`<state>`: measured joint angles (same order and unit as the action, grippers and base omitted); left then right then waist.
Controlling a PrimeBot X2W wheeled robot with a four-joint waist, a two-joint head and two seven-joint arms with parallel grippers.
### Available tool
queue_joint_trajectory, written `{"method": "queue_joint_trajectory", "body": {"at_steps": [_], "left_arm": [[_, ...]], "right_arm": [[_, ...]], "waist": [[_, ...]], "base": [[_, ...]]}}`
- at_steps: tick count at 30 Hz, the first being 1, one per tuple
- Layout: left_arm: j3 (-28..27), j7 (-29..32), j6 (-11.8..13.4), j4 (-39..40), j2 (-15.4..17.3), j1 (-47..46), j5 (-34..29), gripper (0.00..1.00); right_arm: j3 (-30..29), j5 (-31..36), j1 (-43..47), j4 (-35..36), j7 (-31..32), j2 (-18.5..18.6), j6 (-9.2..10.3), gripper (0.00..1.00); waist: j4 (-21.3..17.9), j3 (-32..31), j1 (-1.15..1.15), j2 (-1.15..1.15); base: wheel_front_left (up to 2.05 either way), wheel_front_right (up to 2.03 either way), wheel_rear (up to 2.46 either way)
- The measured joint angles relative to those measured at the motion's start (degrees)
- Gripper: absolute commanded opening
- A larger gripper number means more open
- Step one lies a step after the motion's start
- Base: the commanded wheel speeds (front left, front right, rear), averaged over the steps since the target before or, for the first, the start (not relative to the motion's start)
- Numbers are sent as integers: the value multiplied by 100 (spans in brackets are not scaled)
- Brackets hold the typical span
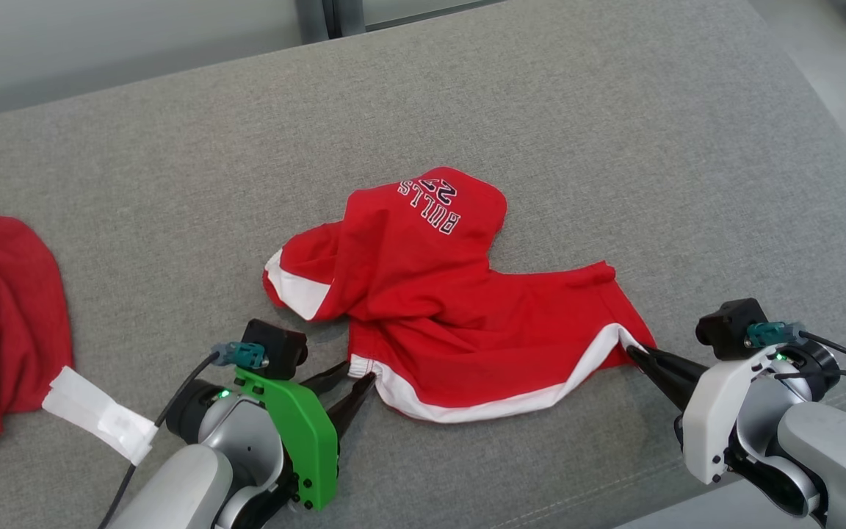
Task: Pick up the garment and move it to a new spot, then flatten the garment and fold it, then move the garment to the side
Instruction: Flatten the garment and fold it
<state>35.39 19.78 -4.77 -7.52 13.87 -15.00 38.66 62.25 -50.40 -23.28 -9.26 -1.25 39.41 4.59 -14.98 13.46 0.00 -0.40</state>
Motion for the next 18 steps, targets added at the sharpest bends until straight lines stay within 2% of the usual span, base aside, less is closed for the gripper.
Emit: {"method": "queue_joint_trajectory", "body": {"at_steps": [7,13,18], "left_arm": [[26,-68,-25,-93,-5,0,-4,42],[53,-124,-25,-133,-33,0,-10,47],[85,-201,-31,-207,-41,0,-45,46]], "right_arm": [[1,0,-1,-9,-5,-15,0,0],[26,4,-11,-15,-5,-65,-1,0],[38,4,-16,-37,-5,-81,-2,0]], "waist": [[-40,-16,0,0],[-95,-44,0,0],[-136,-70,0,0]], "base": [[0,0,0],[0,0,0],[0,0,0]]}}
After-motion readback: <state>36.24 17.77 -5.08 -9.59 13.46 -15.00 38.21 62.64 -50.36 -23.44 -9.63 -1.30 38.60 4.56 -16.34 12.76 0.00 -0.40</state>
